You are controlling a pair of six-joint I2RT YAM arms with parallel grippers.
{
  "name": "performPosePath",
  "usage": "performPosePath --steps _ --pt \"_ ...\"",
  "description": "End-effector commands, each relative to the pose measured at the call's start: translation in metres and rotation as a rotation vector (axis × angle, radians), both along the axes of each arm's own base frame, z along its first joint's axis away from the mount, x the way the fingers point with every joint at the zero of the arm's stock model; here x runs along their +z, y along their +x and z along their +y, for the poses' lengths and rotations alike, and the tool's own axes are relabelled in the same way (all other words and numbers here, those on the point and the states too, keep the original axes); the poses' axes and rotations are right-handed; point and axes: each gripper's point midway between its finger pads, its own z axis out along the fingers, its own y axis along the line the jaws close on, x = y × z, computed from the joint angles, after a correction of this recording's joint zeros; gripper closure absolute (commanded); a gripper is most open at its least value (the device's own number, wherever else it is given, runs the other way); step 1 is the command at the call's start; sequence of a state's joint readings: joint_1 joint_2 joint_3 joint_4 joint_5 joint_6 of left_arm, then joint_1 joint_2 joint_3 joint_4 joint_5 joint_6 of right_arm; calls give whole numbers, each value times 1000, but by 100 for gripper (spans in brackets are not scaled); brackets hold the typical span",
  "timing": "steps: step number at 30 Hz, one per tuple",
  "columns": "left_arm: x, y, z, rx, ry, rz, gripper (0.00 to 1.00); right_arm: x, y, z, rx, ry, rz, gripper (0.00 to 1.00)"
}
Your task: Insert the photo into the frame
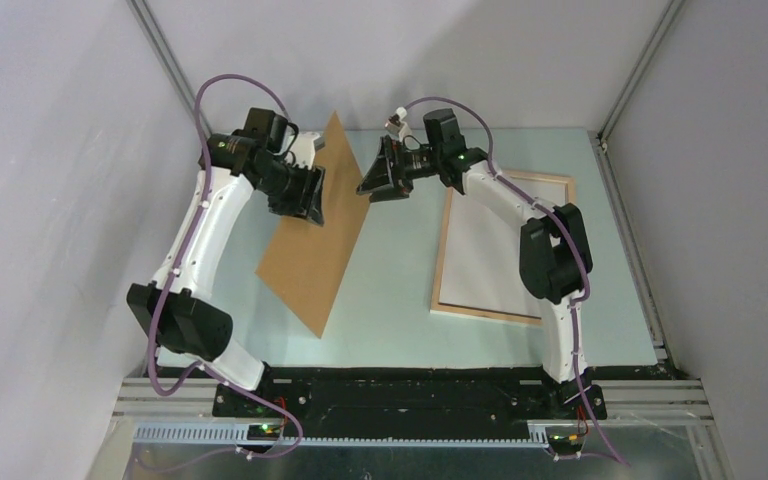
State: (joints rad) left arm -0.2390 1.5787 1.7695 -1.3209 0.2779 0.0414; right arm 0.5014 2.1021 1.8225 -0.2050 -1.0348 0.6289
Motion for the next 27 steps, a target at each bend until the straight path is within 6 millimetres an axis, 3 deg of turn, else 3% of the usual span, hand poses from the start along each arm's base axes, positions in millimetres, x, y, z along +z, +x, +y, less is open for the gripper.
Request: performPosePath --steps 1,4,10,19,27 --pt "36 -12 -20 -78 -98 -87 41 32 -6 3 13 42 -47 8" --pt "46 -18 -28 -114 -127 -112 32 39 -9 2 1 42 -54 8" --pt "55 -34 -48 -200 -174 -127 26 57 -14 0 -28 55 -70 8" --pt "61 -50 -67 -296 -186 -147 23 83 -22 -4 -64 93 -70 8" --pt "67 -61 -82 -372 -220 -152 23 88 -27 -5 -84 86 -71 8"
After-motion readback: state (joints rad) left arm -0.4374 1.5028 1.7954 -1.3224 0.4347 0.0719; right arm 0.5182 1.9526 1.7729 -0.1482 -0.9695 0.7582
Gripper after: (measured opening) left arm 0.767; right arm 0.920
